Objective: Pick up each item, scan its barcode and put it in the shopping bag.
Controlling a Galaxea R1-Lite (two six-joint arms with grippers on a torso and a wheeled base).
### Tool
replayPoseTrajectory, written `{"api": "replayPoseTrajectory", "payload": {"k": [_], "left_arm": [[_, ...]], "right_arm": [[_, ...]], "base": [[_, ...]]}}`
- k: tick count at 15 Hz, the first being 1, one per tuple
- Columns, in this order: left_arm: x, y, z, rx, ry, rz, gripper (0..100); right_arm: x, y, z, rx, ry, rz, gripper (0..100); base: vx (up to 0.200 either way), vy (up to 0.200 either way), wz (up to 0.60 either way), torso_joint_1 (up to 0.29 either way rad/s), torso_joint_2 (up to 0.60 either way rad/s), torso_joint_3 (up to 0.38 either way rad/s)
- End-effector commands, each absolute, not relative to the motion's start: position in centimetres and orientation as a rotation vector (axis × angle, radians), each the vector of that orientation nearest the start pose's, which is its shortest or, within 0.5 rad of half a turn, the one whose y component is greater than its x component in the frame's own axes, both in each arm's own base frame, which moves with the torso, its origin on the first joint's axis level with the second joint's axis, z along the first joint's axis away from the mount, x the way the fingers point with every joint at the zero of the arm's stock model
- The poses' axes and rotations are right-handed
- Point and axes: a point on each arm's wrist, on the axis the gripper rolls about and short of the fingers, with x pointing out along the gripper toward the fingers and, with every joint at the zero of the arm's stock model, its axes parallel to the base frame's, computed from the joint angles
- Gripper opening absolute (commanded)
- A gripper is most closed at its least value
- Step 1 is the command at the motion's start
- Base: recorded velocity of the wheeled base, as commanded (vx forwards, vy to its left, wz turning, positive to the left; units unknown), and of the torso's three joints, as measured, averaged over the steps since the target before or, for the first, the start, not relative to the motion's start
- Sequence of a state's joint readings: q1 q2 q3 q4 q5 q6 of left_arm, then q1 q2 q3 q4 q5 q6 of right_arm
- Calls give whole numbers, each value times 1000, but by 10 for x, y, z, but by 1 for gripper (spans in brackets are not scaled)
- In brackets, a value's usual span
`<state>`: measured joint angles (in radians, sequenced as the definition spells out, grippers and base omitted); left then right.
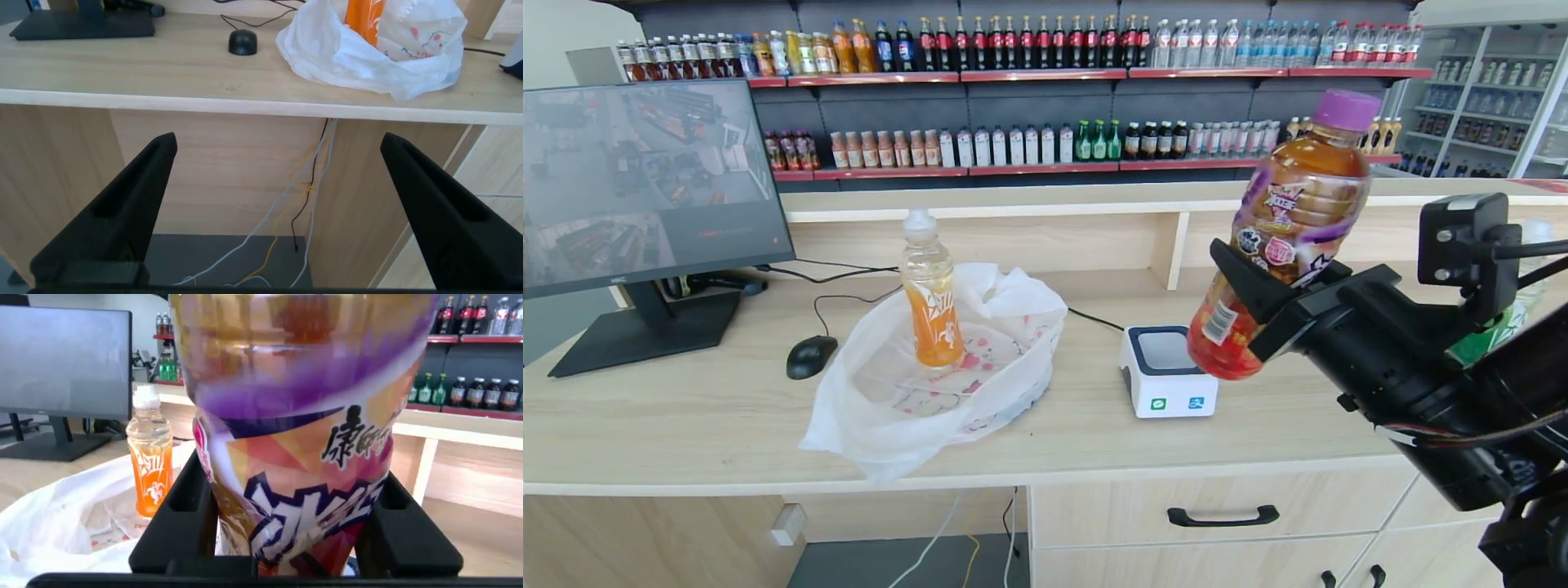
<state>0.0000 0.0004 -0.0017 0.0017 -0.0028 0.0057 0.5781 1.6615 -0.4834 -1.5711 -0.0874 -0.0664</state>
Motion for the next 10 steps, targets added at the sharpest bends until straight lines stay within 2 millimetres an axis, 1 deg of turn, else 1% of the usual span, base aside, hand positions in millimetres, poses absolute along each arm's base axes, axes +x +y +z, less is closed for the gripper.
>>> {"api": "replayPoseTrajectory", "payload": {"k": [1,3,7,10], "left_arm": [[-23,0,75,5,2,-2,100],[-23,0,76,3,0,-2,100],[-23,0,76,3,0,-3,100],[-23,0,76,3,0,-2,100]], "right_arm": [[218,131,201,58,-370,433,0],[222,127,201,48,-372,412,0],[223,127,202,57,-373,411,0],[227,129,198,57,-359,413,0]], "base": [[0,0,0,0,0,0],[0,0,0,0,0,0],[0,0,0,0,0,0],[0,200,0,-1,2,2]]}}
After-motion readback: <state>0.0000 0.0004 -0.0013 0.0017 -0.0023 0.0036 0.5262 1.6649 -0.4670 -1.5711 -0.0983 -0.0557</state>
